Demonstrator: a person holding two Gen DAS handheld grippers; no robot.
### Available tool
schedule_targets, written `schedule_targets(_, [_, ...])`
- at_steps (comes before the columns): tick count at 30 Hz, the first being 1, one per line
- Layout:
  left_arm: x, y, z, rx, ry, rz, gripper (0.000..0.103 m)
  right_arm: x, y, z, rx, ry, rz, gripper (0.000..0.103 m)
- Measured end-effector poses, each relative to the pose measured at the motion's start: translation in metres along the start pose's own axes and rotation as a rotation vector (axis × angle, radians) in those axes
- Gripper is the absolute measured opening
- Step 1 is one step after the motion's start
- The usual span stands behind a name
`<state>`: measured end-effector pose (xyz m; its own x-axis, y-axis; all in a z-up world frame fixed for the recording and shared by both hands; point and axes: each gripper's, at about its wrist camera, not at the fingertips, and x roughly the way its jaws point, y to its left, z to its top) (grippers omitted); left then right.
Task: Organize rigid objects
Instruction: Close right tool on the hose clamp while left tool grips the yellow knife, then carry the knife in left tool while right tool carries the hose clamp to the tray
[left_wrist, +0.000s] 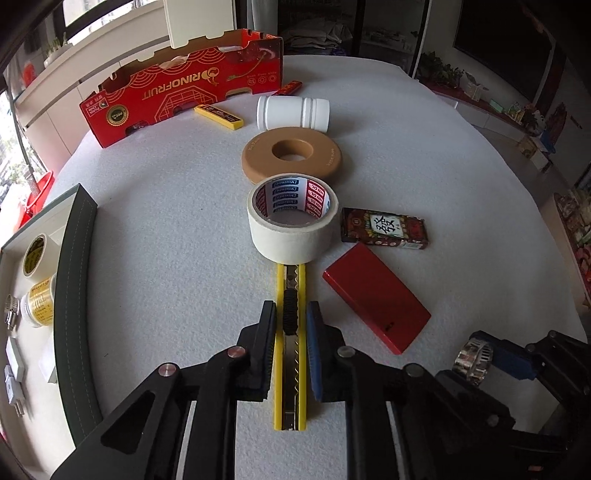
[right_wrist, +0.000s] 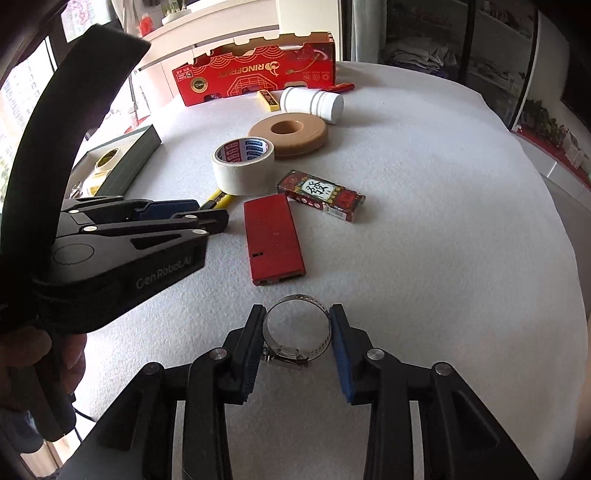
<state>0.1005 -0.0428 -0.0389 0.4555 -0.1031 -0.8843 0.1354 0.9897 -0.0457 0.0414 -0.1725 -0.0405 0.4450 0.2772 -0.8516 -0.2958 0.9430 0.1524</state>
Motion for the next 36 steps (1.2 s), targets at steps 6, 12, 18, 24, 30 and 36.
schedule_targets(6, [-0.022, -0.004, -0.028, -0.060, -0.007, -0.077, 0.017, -0.016, -0.022, -0.011, 0.094, -0.021, 0.038, 0.036])
schedule_targets(12, [-0.051, -0.006, -0.044, -0.089, -0.057, -0.106, 0.017, -0.023, -0.025, -0.014, 0.118, -0.032, 0.055, 0.036])
schedule_targets(18, [-0.066, -0.001, -0.051, -0.103, -0.079, -0.100, 0.017, -0.031, -0.025, -0.015, 0.122, -0.049, 0.058, 0.036])
schedule_targets(24, [-0.085, 0.011, -0.054, -0.147, -0.127, -0.084, 0.017, -0.043, -0.015, -0.008, 0.092, -0.081, 0.059, 0.036])
schedule_targets(30, [-0.108, 0.023, -0.051, -0.189, -0.189, -0.069, 0.017, -0.052, 0.000, 0.005, 0.050, -0.109, 0.063, 0.036])
schedule_targets(36, [-0.134, 0.041, -0.047, -0.228, -0.259, -0.045, 0.017, -0.061, 0.022, 0.023, 0.004, -0.129, 0.099, 0.036])
